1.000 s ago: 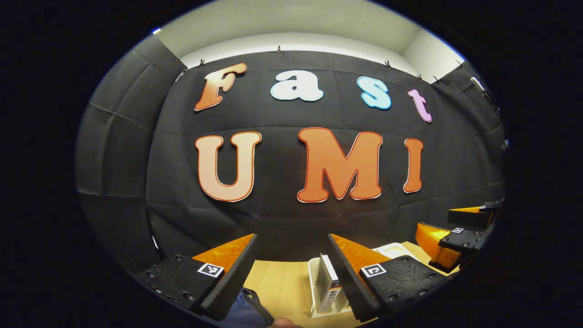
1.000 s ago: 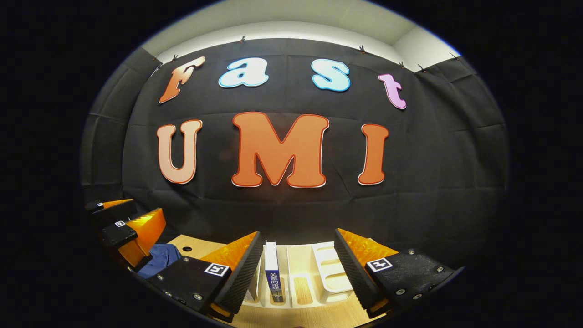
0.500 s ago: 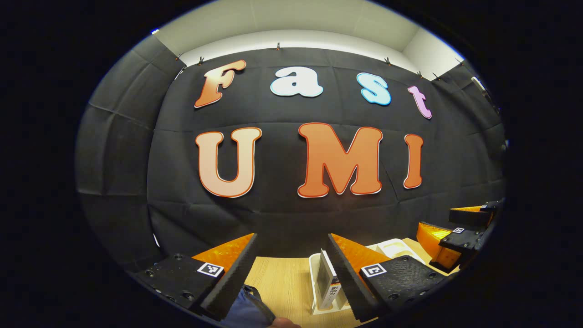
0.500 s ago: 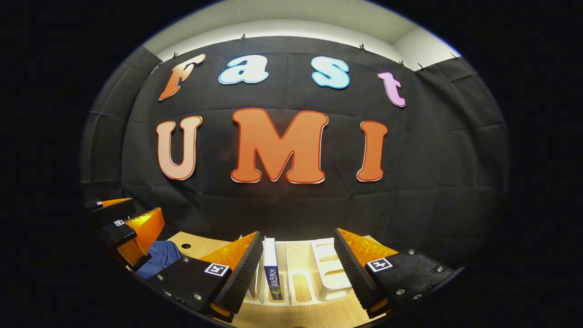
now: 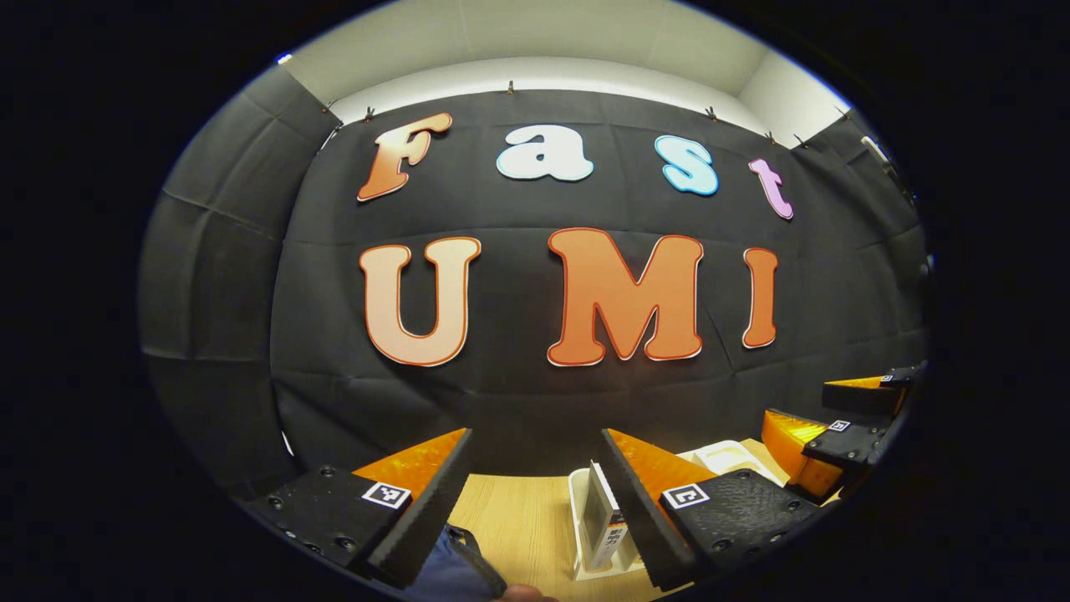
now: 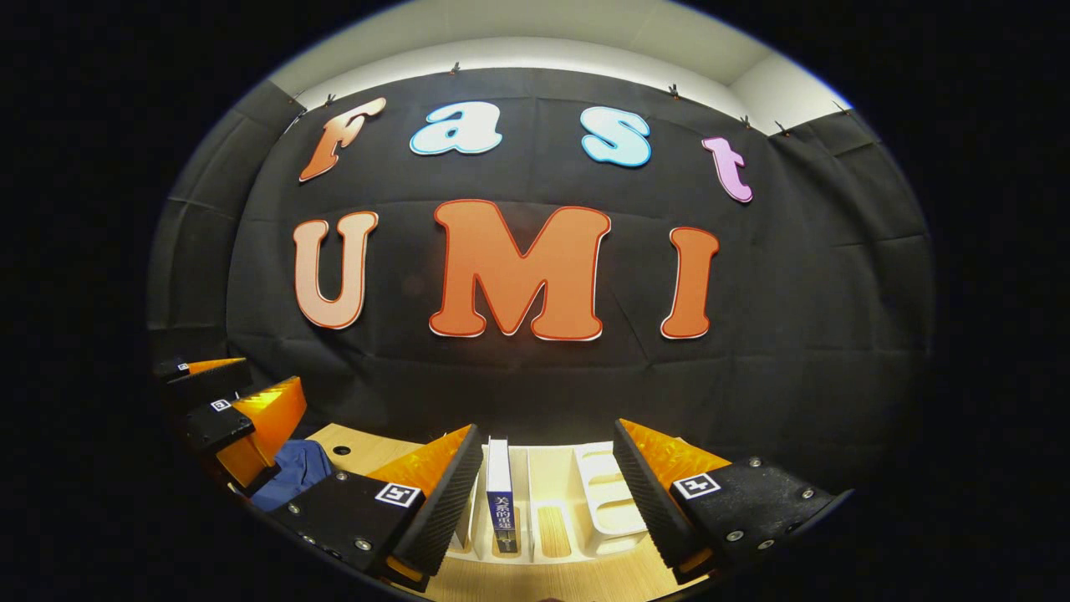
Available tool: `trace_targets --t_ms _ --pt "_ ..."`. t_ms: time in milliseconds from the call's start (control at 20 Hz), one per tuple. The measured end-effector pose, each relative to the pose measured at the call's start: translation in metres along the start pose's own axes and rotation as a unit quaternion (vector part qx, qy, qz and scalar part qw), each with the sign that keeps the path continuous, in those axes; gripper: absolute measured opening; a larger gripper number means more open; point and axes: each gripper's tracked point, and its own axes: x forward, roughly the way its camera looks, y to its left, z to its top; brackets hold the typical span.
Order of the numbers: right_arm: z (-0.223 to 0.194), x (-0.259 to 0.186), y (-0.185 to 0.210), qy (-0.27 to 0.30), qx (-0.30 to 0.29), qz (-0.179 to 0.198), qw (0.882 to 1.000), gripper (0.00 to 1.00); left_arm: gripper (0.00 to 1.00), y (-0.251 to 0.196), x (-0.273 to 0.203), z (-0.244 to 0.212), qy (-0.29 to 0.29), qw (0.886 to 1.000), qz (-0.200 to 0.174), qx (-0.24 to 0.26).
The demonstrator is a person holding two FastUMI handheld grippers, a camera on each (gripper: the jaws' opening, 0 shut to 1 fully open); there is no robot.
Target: Open the schoolbag, grab two books from the bookshelf and put them into the schoolbag.
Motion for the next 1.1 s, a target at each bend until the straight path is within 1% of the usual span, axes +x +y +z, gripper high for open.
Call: trace_targets --t_ms 350,550,750,1000,1050,1100 --pt "0.0005 0.0012 -0.0021 -0.006 -0.006 -0.006 1.000 0.93 0.93 -0.0056 0.0002 0.0012 -0.002 1.000 -0.006 0.000" --pt "0.0068 0.0002 -0.0009 -0.019 -0.016 -0.007 1.000 0.93 0.94 -0.0030 0.0008 0.0021 -0.005 1.000 -0.003 0.001" --pt "0.0060 0.0004 -0.0015 -0.019 -0.017 -0.006 1.000 0.94 0.93 0.0010 -0.0008 0.0075 -0.014 1.000 0.003 0.002" --pt "0.0042 0.0010 -0.0020 -0.016 -0.014 -0.008 1.000 0.94 0.94 -0.0032 0.0003 0.0057 -0.013 1.000 -0.006 -0.001" --pt "0.0051 0.0010 -0.0022 -0.017 -0.014 -0.008 1.000 0.93 0.95 -0.0060 0.0014 0.0059 -0.013 1.000 -0.014 -0.003" --pt "0.0048 0.0018 -0.0025 -0.017 -0.013 -0.009 1.000 0.94 0.93 -0.0085 0.0006 0.0029 -0.007 1.000 -0.014 -0.001"
